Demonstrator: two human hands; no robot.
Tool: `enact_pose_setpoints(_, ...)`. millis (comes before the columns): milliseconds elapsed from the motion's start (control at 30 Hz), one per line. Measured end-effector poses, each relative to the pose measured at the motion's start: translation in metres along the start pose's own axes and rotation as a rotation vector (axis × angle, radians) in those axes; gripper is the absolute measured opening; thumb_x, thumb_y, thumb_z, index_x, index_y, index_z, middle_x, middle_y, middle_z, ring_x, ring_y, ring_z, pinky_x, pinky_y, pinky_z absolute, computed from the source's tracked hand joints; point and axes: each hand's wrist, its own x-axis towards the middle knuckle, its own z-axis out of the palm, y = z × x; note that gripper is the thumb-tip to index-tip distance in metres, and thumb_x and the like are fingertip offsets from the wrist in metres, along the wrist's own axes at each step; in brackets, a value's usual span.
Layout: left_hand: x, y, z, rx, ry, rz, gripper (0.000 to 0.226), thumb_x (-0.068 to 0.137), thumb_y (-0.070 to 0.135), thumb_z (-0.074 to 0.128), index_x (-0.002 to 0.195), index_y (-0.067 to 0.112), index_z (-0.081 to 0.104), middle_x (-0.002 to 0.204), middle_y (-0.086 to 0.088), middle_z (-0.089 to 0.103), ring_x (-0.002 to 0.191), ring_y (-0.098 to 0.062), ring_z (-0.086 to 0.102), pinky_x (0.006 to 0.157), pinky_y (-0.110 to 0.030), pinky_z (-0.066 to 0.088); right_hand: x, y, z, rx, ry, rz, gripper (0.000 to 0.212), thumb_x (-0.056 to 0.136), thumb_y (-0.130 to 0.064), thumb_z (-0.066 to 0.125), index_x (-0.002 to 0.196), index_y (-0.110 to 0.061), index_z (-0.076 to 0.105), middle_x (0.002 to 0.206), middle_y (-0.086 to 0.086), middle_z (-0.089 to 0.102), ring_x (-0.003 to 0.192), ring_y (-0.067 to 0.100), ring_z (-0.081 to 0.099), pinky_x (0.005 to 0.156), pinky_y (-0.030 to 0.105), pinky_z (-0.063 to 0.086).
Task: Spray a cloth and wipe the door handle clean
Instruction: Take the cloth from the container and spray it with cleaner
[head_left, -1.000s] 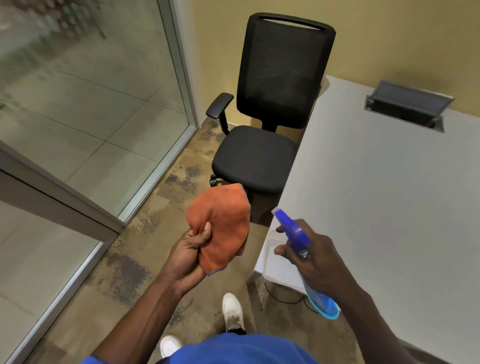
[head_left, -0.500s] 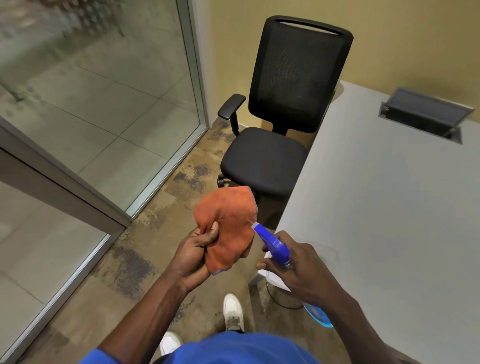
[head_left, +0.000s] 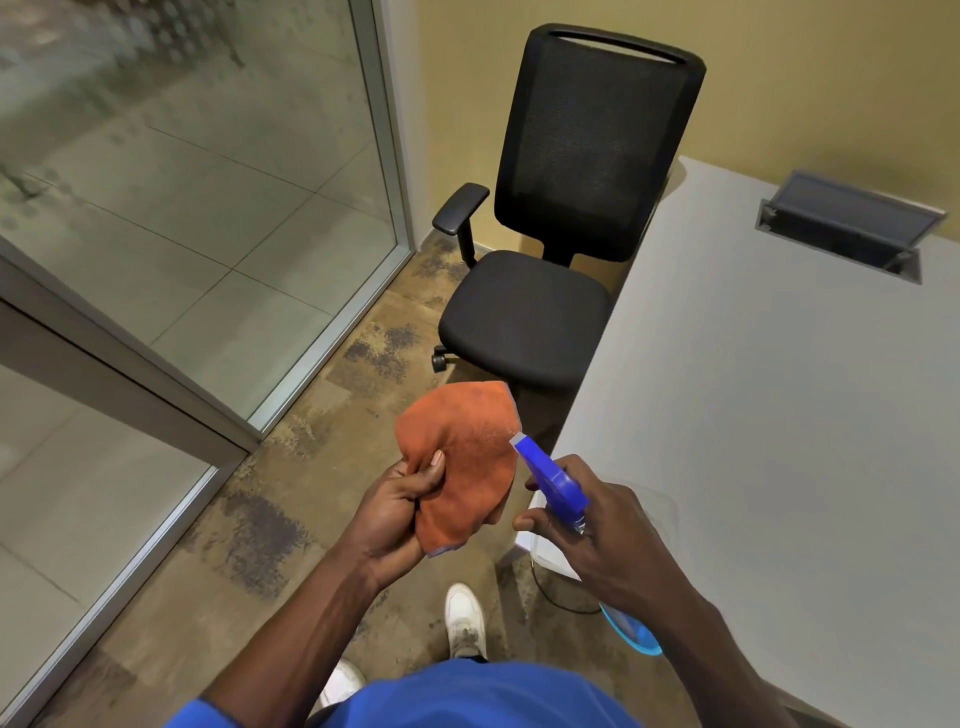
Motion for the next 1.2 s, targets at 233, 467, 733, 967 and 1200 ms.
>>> enact_pose_setpoints(233, 0.002, 0.002, -0.008, -0.015, -0.005, -0.014, 0.036, 0.108, 0.01, 0.066, 0.14, 0.005, 0.08, 0.147, -0.025, 0.077, 0.123, -0.038, 0.083, 0.094, -0.048, 0.071, -0.009, 0.015, -0.018, 0.237, 0.199, -0.022, 0.052, 0.081, -0.044, 0.073, 0.129, -0.034, 0.056, 0.085, -0.008, 0.068, 0.08, 0.018, 0.069, 0.075, 0.014, 0.056)
enact_pose_setpoints(467, -0.003, -0.001, -0.009, 0.005, -0.013, -0.046, 0.034, 0.108, 0.008, 0.066, 0.138, 0.005, 0.082, 0.146, -0.026, 0.078, 0.124, -0.041, 0.083, 0.09, -0.05, 0.071, -0.006, 0.078, -0.042, 0.387, 0.549, -0.024, 0.027, 0.093, 0.017, 0.064, 0.121, 0.016, 0.063, 0.101, -0.029, 0.077, 0.095, -0.005, 0.074, 0.086, 0.009, 0.058)
enact_pose_setpoints(733, -0.015, -0.01, 0.003, 0.047, -0.026, -0.099, 0.05, 0.1, 0.008, 0.069, 0.149, -0.001, 0.068, 0.142, -0.028, 0.079, 0.117, -0.042, 0.085, 0.084, -0.049, 0.071, 0.005, 0.136, -0.015, 0.478, 0.798, 0.187, 0.031, 0.099, 0.003, 0.07, 0.13, 0.0, 0.065, 0.11, -0.024, 0.075, 0.093, -0.003, 0.073, 0.091, 0.03, 0.059)
enact_pose_setpoints(967, -0.026, -0.012, 0.002, 0.069, -0.004, -0.114, 0.048, 0.097, 0.007, 0.076, 0.144, -0.004, 0.075, 0.14, -0.03, 0.079, 0.117, -0.042, 0.085, 0.086, -0.049, 0.072, 0.0, 0.162, 0.012, 0.466, 0.846, 0.226, 0.035, 0.097, -0.008, 0.077, 0.129, -0.016, 0.065, 0.13, -0.017, 0.073, 0.108, 0.019, 0.072, 0.095, 0.021, 0.061)
enact_pose_setpoints(1200, -0.036, -0.01, -0.003, 0.064, -0.024, -0.131, 0.039, 0.097, 0.009, 0.077, 0.136, 0.004, 0.083, 0.144, -0.029, 0.077, 0.123, -0.044, 0.082, 0.09, -0.05, 0.071, -0.003, 0.174, 0.014, 0.458, 0.839, 0.282, 0.035, 0.097, -0.014, 0.078, 0.129, -0.017, 0.066, 0.136, -0.01, 0.072, 0.109, 0.016, 0.072, 0.098, 0.027, 0.06)
